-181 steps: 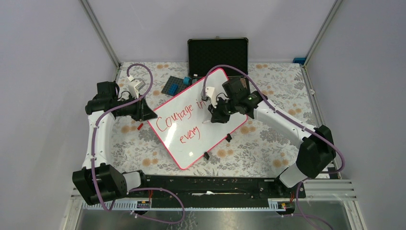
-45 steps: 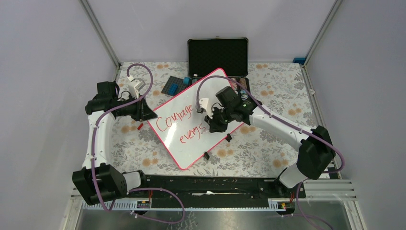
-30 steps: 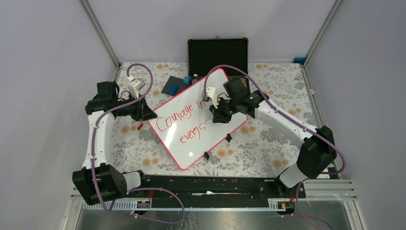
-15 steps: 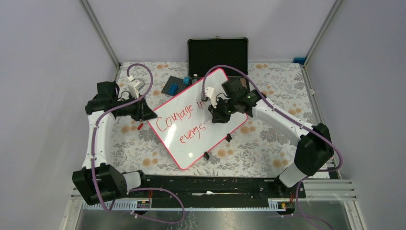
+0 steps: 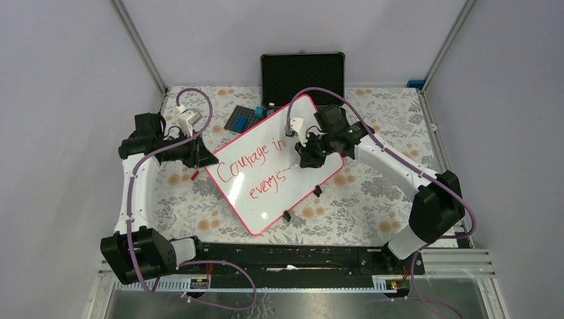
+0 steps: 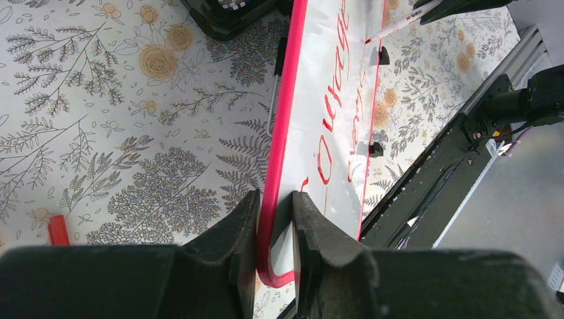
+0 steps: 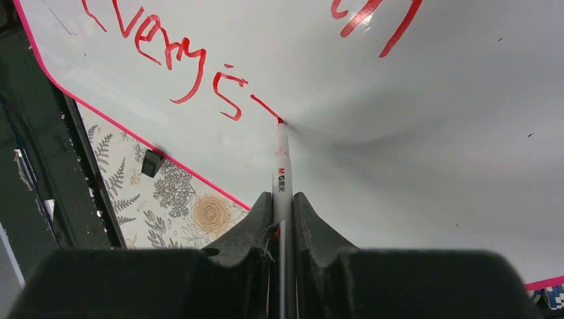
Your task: Write a sentence on the whiteboard
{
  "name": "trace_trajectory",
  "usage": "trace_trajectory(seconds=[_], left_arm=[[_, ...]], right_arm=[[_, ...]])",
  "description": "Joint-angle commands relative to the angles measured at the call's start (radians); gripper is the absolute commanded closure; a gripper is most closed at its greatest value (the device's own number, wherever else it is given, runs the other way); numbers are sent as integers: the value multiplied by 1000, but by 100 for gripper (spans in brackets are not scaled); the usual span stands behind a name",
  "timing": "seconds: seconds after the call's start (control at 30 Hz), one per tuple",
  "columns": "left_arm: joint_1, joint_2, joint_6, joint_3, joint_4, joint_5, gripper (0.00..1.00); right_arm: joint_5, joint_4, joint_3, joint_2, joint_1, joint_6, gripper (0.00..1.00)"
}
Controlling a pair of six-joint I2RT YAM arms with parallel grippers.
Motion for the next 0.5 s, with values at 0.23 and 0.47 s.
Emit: trace_trajectory(seconds=[0.23, 0.47], left_arm=[[-6, 19, 34, -10, 27, -22, 98], [-6, 21, 34, -9, 27, -23, 98]], right_arm=[[-55, -16, 80, -34, -5, -11, 100], [-49, -13, 105, 1, 1, -11, 100]])
